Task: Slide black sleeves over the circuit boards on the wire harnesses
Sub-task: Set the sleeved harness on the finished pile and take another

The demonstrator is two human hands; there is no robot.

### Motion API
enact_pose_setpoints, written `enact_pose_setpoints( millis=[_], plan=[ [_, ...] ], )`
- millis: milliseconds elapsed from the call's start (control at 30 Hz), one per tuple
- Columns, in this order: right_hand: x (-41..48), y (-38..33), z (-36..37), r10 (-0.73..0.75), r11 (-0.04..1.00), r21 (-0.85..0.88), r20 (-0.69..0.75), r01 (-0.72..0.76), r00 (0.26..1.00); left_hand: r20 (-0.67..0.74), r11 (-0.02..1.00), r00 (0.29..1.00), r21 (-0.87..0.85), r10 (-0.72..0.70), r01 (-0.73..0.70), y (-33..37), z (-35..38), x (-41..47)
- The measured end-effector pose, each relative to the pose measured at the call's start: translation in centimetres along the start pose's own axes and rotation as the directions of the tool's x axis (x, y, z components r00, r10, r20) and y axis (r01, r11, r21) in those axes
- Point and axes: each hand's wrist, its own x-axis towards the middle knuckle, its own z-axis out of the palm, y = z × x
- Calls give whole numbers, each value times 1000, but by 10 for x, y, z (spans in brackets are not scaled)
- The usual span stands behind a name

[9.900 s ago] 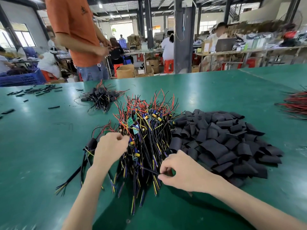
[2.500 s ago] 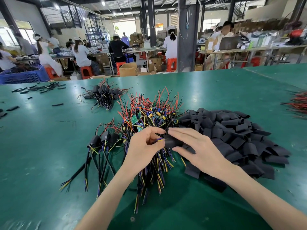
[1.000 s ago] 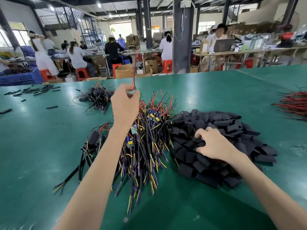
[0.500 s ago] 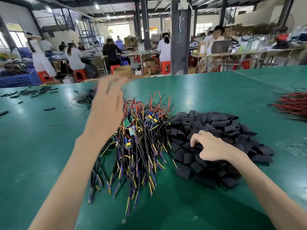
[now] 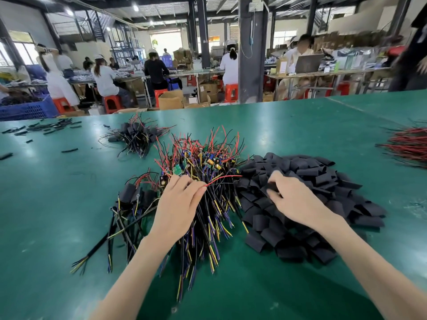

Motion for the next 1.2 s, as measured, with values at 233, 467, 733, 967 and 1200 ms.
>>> enact_pose_setpoints(
  millis=[233,467,733,967,1200],
  plan=[
    [-4,-15,13,-14,947,323,41,0,999,-24,990,996,-108,-89,86,6,-1,-7],
    [-1,-11,15,-35,923,384,83,1,996,-35,981,990,-144,-139,132,8,-4,-8],
    [2,-12,11,-61,918,382,-135,109,989,-72,973,991,-209,-113,95,12,-7,-6],
    [3,-13,13,-39,910,404,-147,96,988,-69,973,995,-222,-74,57,13,-6,-7],
    [3,-12,10,43,865,501,-131,28,990,-60,973,998,-231,-37,22,15,-7,-7]
  ],
)
